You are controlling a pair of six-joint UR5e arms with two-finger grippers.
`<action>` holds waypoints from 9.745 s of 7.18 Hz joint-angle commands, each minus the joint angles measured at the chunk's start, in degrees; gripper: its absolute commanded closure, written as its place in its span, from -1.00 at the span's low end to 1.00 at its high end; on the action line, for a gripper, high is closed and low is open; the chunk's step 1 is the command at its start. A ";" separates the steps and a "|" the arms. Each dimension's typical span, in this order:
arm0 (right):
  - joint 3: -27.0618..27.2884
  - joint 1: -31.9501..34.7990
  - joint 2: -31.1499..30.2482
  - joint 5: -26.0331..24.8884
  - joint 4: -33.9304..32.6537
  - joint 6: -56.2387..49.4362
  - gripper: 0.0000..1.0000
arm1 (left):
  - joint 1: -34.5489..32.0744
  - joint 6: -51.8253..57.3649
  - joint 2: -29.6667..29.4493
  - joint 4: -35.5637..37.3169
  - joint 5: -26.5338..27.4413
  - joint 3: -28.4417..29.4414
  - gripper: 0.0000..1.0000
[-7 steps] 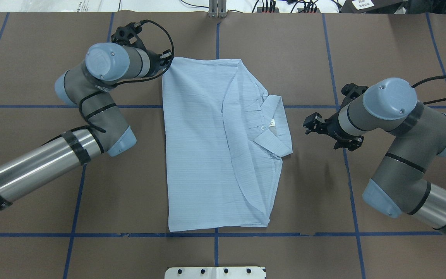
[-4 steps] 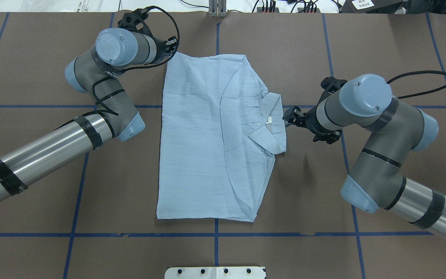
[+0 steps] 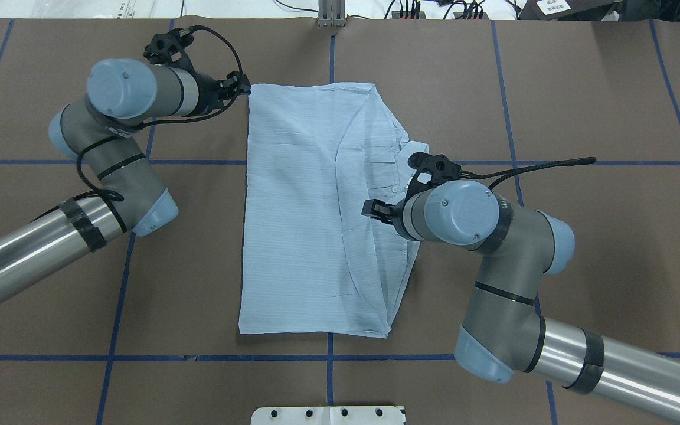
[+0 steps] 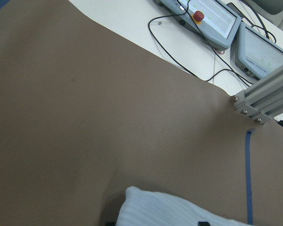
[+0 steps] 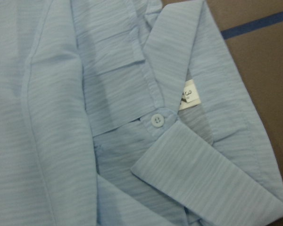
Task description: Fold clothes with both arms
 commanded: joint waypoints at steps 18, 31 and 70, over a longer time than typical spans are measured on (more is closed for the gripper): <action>17.88 -6.16 -16.53 5.76 -15.91 -40.10 -1.00 | -1.10 3.38 4.92 -0.28 -1.52 -4.34 -0.45; -1.58 -3.17 7.93 5.06 -20.30 -39.30 -1.00 | -2.69 3.47 7.20 0.25 -3.89 -8.48 -0.44; 5.80 0.57 0.19 10.86 -20.18 -9.21 -1.00 | -3.13 3.21 13.62 0.42 -5.91 -16.83 -0.44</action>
